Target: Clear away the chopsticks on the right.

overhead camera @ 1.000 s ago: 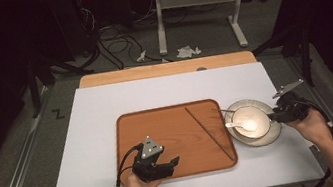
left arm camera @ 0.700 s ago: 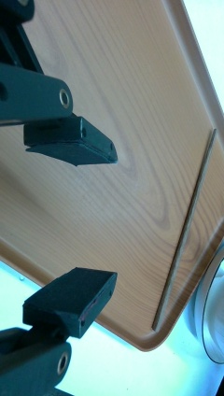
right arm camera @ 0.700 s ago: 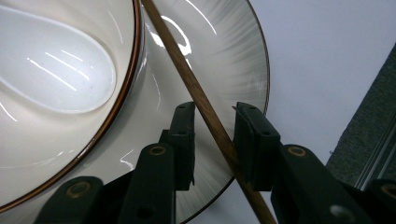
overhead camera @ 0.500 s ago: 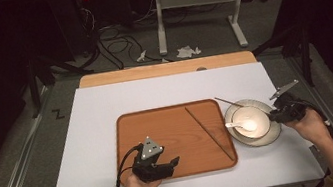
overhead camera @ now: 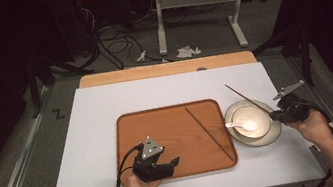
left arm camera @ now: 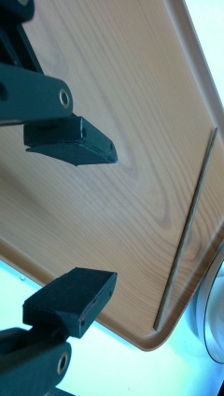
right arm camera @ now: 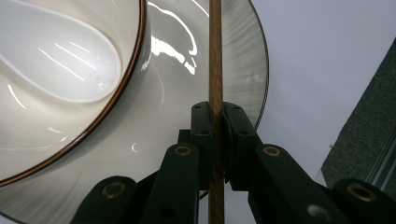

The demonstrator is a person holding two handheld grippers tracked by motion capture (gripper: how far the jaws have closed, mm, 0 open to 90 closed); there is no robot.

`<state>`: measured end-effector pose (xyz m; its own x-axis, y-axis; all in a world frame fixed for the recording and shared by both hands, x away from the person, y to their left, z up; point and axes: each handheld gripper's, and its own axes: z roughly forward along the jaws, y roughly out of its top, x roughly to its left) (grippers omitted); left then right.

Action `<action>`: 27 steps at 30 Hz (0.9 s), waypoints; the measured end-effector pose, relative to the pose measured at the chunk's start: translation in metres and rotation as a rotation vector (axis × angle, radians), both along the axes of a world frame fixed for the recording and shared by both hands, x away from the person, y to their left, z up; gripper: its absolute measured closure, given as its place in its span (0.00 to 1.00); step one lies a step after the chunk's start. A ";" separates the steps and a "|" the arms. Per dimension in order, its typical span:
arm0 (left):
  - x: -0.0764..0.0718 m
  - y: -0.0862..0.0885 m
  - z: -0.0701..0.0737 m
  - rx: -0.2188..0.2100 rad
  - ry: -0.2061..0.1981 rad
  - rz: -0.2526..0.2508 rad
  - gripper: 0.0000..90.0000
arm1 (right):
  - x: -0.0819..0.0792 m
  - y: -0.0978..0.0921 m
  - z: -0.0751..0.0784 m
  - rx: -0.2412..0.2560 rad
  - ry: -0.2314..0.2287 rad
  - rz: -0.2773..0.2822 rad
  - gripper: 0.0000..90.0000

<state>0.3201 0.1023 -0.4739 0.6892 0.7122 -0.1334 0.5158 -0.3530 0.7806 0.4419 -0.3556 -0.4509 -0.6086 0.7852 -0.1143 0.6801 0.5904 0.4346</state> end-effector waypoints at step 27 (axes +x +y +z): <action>0.001 -0.002 0.000 -0.004 0.000 -0.009 0.41 | -0.060 0.015 0.064 0.145 -0.192 0.011 0.94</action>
<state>0.3209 0.1003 -0.4737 0.6956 0.7054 -0.1362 0.5125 -0.3544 0.7821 0.3818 -0.3410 -0.3868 -0.5949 0.7955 -0.1149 0.5710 0.5189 0.6362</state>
